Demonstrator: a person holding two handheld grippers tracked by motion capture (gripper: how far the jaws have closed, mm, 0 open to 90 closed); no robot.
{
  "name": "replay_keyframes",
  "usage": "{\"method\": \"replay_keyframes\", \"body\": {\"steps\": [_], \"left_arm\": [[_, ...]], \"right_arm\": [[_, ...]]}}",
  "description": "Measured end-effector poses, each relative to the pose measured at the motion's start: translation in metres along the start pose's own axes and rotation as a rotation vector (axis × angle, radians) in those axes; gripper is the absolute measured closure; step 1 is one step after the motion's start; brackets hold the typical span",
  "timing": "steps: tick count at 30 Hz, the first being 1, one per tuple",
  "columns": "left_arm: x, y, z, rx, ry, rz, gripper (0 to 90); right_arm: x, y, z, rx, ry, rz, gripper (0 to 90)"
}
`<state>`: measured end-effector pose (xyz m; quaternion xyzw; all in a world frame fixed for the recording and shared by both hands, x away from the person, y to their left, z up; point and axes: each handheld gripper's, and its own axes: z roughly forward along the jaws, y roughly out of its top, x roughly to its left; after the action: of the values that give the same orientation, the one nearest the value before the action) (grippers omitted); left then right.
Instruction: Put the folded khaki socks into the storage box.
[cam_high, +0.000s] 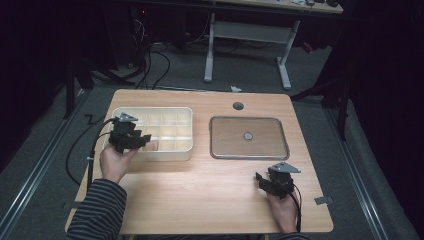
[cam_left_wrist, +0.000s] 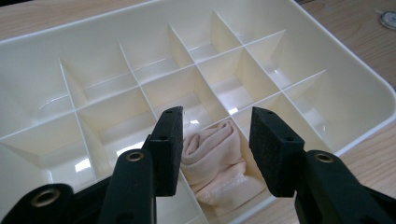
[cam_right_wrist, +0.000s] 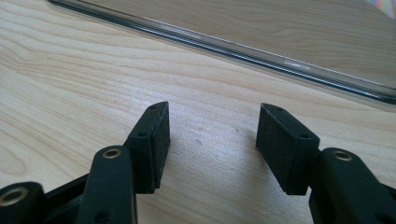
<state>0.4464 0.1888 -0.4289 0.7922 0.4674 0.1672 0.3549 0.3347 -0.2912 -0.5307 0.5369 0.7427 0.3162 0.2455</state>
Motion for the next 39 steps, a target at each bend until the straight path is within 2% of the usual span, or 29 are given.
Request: {"method": "replay_keyframes", "body": {"steps": [5,12,39], "left_arm": [[-0.004,-0.001,-0.005,-0.005,-0.004,0.01,54.8],[-0.004,-0.005,-0.006,0.004,-0.014,-0.018,54.2],[-0.01,-0.012,-0.028,-0.047,-0.047,-0.033,48.7]], "right_arm": [[0.0,0.0,0.0,0.001,0.001,0.002,44.3],[0.0,0.0,0.0,0.002,0.0,0.005,43.5],[0.0,0.0,0.0,0.003,0.004,0.004,41.7]]}}
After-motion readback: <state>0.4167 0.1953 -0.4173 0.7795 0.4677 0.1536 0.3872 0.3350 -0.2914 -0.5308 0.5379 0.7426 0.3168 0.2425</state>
